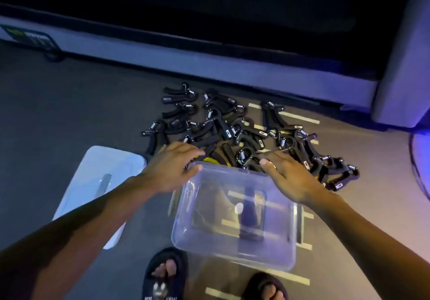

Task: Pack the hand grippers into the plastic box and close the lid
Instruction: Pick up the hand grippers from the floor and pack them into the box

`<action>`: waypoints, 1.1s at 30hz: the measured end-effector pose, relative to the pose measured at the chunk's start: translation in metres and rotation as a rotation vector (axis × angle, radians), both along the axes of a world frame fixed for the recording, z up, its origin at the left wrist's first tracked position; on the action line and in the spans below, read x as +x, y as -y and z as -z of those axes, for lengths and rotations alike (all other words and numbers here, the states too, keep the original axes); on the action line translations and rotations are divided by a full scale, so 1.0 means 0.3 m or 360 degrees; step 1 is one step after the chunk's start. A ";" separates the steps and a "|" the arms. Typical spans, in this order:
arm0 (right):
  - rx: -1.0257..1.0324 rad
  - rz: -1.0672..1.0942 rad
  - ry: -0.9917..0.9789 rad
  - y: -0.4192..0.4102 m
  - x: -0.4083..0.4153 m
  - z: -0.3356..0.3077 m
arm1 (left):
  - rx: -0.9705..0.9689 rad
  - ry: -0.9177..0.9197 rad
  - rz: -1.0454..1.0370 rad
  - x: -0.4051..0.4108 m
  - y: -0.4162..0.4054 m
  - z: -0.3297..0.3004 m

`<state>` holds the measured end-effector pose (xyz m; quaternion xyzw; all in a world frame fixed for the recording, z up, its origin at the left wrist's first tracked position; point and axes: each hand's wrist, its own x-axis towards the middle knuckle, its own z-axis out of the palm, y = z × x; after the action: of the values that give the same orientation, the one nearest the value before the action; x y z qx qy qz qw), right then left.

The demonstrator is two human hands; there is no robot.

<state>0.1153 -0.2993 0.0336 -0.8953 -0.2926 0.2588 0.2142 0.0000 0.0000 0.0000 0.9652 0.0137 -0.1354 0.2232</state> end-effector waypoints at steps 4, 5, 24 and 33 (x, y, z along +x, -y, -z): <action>-0.0057 -0.0089 -0.0004 -0.011 0.010 0.153 | 0.0123 -0.0120 0.0114 -0.003 0.016 0.130; -0.0034 -0.0081 -0.0006 -0.013 0.014 0.197 | 0.0128 -0.0126 0.0119 -0.003 0.019 0.164; -0.0447 0.0056 -0.0077 -0.042 0.180 0.247 | 0.0169 -0.0144 0.0320 0.055 0.034 0.213; -0.0533 0.0276 -0.0049 -0.102 0.254 0.527 | 0.0135 0.0136 0.0104 0.033 0.087 0.339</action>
<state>0.1916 -0.2688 -0.1244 -0.9363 -0.1638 0.2980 0.0882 0.0098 -0.0260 -0.1018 0.9787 -0.0217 -0.1006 0.1778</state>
